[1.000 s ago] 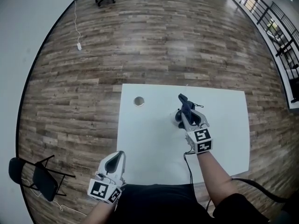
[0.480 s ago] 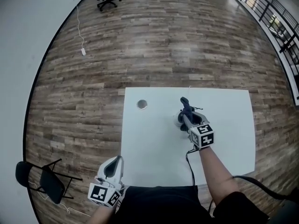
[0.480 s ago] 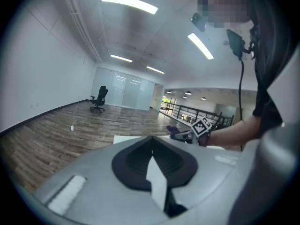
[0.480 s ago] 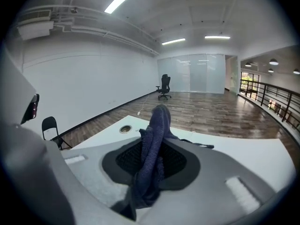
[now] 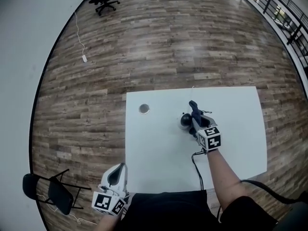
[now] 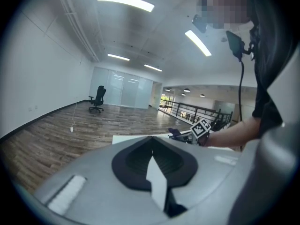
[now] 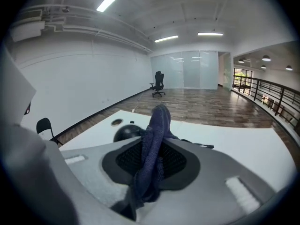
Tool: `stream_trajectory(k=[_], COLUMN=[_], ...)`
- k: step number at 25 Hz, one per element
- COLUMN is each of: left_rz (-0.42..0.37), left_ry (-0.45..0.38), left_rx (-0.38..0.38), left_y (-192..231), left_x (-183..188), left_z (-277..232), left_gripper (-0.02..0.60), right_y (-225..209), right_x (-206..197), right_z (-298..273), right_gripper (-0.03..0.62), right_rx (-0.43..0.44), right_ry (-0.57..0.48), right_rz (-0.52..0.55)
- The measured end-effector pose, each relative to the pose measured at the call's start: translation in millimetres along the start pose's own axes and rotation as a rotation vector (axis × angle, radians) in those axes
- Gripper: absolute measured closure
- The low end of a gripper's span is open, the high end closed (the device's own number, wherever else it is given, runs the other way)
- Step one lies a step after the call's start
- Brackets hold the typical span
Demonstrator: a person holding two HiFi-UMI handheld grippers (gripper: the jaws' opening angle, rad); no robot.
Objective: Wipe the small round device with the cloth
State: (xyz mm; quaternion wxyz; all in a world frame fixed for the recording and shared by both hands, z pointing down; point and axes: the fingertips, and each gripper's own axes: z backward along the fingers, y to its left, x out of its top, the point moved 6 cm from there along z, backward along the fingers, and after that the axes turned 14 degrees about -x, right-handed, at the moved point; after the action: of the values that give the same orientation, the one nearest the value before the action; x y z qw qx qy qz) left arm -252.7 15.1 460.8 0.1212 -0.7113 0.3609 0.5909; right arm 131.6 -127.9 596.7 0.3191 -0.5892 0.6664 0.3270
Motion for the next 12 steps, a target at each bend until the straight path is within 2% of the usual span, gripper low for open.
stream_trajectory(k=[8,12], left_rz=[0.001,0.012], left_ry=[0.003,-0.013], left_rx=[0.005,-0.013], left_y=[-5,-2], left_x=[-1,-7], left_z=[4,-1], left_gripper=[0.578,0.578], right_y=[30,53], right_x=[-51,-68], right_z=[-2,3], right_gripper=[0.505,0.505], right_rx=[0.022,0.103], right_ry=[0.126,0.165], right_rz=[0.153,0.245])
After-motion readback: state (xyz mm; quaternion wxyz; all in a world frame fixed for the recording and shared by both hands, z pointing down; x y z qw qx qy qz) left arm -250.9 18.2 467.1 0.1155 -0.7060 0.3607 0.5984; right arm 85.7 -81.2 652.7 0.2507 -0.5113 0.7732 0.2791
